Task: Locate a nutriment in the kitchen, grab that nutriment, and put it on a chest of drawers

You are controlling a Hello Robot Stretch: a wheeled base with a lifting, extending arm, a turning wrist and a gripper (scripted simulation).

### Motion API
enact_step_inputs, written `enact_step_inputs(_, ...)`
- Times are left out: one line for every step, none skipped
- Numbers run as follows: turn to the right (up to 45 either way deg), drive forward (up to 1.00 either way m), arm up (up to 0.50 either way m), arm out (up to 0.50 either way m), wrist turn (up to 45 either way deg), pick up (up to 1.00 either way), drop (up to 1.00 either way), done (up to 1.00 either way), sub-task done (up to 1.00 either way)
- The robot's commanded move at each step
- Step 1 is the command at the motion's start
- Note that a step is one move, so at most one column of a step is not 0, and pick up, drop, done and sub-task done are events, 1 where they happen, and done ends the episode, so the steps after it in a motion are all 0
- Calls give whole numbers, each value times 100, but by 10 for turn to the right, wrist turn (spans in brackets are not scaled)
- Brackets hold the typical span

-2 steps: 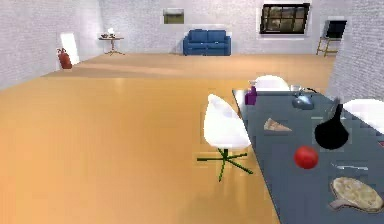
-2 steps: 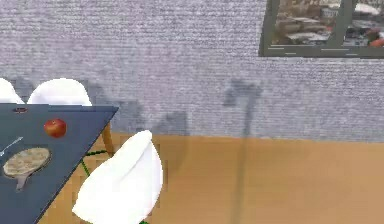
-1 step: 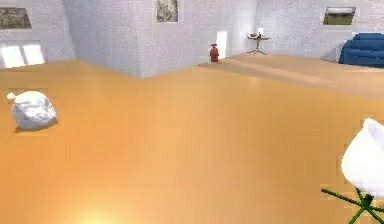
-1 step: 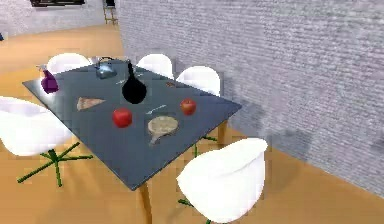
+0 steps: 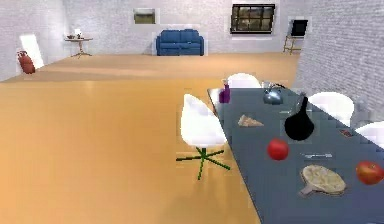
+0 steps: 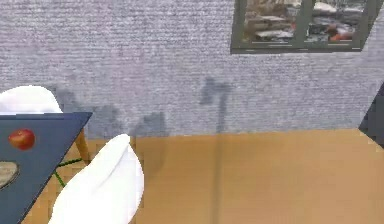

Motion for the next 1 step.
enact_step_inputs(450, 0, 0, 0, 0, 0, 0, 0, 0)
